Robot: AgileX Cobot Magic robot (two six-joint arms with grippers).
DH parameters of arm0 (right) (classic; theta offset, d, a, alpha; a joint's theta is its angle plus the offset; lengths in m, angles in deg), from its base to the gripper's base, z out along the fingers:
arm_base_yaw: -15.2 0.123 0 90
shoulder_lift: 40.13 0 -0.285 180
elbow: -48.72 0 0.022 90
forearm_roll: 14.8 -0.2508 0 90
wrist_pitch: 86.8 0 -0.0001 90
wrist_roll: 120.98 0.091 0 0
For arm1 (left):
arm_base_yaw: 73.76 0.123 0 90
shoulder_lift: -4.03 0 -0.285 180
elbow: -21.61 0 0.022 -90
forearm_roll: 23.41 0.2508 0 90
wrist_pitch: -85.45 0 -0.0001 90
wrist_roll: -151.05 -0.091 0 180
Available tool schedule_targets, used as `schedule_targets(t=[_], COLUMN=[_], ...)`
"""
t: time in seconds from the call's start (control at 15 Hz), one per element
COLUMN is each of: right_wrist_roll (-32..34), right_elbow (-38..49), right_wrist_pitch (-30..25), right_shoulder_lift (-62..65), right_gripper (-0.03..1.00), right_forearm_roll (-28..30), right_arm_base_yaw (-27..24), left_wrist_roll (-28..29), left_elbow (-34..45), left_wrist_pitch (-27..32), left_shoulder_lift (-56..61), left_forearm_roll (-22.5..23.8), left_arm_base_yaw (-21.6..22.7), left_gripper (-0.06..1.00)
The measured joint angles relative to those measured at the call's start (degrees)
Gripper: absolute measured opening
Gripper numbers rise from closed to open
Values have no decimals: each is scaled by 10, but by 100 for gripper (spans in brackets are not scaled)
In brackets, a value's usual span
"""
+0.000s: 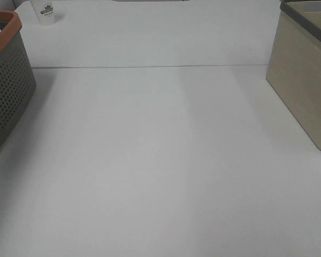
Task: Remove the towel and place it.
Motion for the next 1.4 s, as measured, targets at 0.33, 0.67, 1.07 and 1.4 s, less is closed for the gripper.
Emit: schedule_targets(t=[0.33, 0.67, 1.07, 1.4], right_wrist_roll=[0, 0, 0, 0], right_elbow=[0, 0, 0, 0], right_wrist_pitch=[0, 0, 0, 0], right_shoulder_lift=[0, 0, 0, 0], right_gripper=[70, 70, 70, 70], right_forearm_roll=[0, 0, 0, 0], right_arm_base_yaw=[0, 0, 0, 0], left_wrist_roll=[8, 8, 41, 54], left_elbow=[-1, -1, -1, -1], left_wrist_pitch=[-115, -276, -278, -108], left_shoulder_lift=[20, 21, 21, 10], left_forearm_roll=[-14, -14, -28, -29], left_arm_base_yaw=[-37, -164, -191, -191], left_gripper=[0, 0, 0, 0])
